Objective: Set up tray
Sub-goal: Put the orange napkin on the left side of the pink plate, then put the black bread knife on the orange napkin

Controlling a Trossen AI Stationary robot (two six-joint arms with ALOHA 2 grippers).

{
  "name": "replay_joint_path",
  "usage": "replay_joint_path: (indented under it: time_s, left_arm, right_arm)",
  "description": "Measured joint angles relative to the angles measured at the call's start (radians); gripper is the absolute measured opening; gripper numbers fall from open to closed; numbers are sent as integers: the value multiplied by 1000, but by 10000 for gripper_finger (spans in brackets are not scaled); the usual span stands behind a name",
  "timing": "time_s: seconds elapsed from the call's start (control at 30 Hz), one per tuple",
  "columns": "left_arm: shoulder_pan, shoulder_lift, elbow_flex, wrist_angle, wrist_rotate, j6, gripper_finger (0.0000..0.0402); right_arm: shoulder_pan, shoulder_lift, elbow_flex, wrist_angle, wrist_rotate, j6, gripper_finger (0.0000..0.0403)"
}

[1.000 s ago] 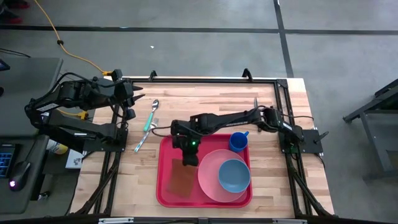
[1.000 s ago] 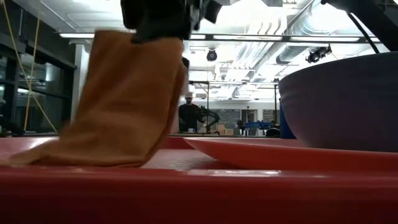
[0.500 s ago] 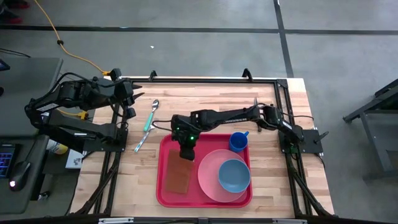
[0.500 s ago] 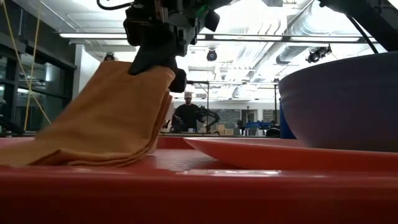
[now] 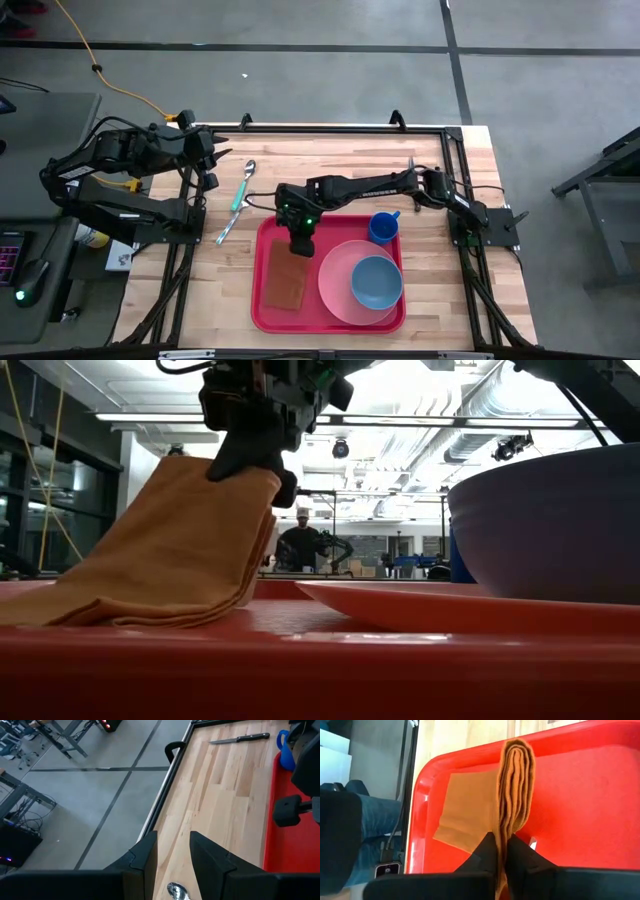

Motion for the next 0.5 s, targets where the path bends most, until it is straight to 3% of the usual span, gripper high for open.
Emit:
replay_joint_path:
  time_s: [0.5]
  left_arm:
    - [0, 0, 0, -1, -1, 0, 145]
  right_arm:
    - [-25, 0, 0, -2, 111, 23, 160]
